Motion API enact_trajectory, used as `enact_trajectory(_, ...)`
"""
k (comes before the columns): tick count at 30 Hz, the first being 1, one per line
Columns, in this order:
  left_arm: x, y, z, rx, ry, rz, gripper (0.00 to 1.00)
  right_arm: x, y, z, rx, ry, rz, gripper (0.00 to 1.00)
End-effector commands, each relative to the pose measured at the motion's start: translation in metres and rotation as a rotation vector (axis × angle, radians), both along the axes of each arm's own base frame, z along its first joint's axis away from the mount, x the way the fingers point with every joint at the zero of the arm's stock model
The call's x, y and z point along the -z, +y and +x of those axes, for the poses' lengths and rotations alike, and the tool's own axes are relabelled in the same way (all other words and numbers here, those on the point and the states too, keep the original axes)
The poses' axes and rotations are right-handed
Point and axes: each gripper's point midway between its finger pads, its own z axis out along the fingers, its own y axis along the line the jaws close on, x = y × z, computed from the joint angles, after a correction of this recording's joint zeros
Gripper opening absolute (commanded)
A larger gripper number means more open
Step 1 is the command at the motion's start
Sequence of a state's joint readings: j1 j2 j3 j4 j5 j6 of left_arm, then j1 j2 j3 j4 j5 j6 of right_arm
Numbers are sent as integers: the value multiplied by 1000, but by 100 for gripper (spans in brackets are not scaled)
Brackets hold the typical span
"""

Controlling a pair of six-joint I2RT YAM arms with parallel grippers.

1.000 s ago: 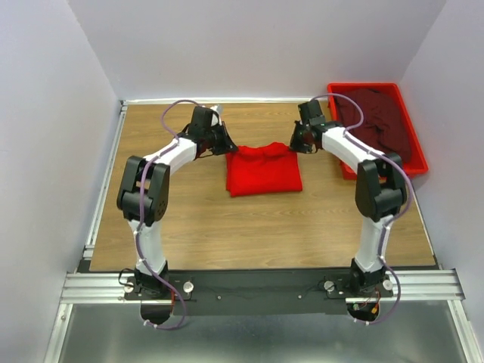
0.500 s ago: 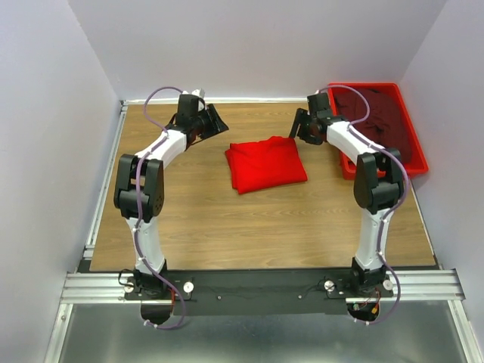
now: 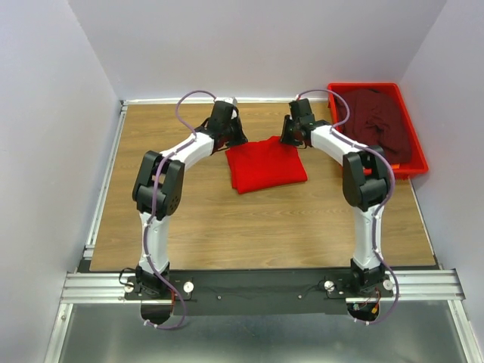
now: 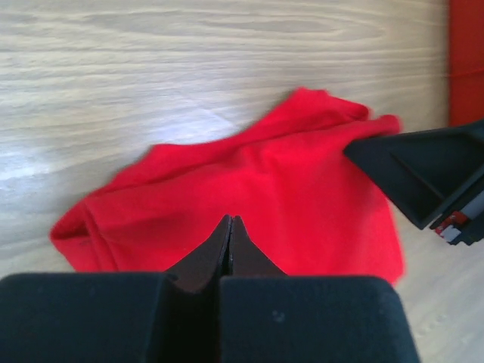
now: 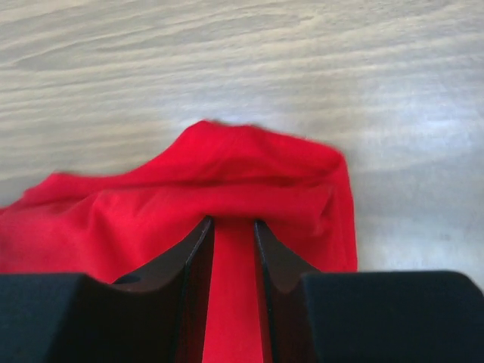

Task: Fold and stack the t-shirts
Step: Fold the tshirt

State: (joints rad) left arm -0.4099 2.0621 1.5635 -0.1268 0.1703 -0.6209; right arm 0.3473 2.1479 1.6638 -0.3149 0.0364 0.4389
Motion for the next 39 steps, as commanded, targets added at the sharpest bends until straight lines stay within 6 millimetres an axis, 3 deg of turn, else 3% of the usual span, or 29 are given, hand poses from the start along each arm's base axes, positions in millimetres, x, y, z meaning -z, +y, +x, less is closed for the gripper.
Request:
enact_trajectory(1,28,20,20,-68,47,73,0,12,2,28,-9,-27,-12,34)
enact_trajectory(2,28,20,26,-72,41,69,0,12,3,32,-6,-30,-6,34)
enact_trajectory(3,40,26,30,-83,62,73,0,22,0,35,0,-16,-5,34)
enact_trajectory(5,53,31,32,-92,91,83,0,20,3,45,0,-25,22,34)
enact_trajectory(11,86,50,37,-119,159,108,0,42,-4,45,24,40,90,36)
enact_trajectory(16,89,55,37,-118,170,87,0,50,-3,40,9,85,156,39)
enact_trajectory(20,66,60,49,-105,122,65,0,46,1,36,-28,99,204,42)
enact_trajectory(23,31,64,63,-90,48,37,1,25,-2,38,-45,66,215,49)
enact_trajectory(24,19,64,67,-78,17,33,7,17,-4,38,-47,52,213,51)
enact_trajectory(25,2,67,69,-77,-16,25,26,0,-4,40,-54,20,215,54)
enact_trajectory(26,-9,69,70,-81,-43,25,34,-6,-7,37,-55,10,204,56)
enact_trajectory(27,-25,73,67,-90,-72,25,48,-14,-8,37,-55,-6,200,57)
enact_trajectory(28,-33,76,65,-102,-85,23,52,-20,-9,35,-59,-16,195,61)
enact_trajectory(29,-39,78,62,-115,-92,21,55,-34,-12,33,-59,-41,187,61)
enact_trajectory(30,-31,82,53,-130,-65,32,56,-38,-13,30,-56,-46,182,61)
enact_trajectory(31,-44,86,46,-154,-74,20,58,-52,-16,28,-53,-71,180,61)
enact_trajectory(32,-45,87,40,-159,-71,14,58,-48,-18,21,-49,-58,173,61)
enact_trajectory(33,-24,90,25,-163,-20,25,59,-51,-20,18,-47,-60,171,62)
enact_trajectory(34,-35,92,15,-176,-31,6,62,-53,-19,15,-50,-59,172,63)
enact_trajectory(35,-34,91,10,-177,-37,-6,63,-52,-20,11,-48,-53,173,63)
enact_trajectory(36,-11,94,-10,-176,17,1,65,-59,-22,8,-43,-64,172,63)
enact_trajectory(38,-14,87,-25,-148,5,-38,69,-50,-26,-4,-27,-34,167,63)
enact_trajectory(39,3,81,-44,-113,45,-41,70,-56,-29,-7,-18,-43,168,63)
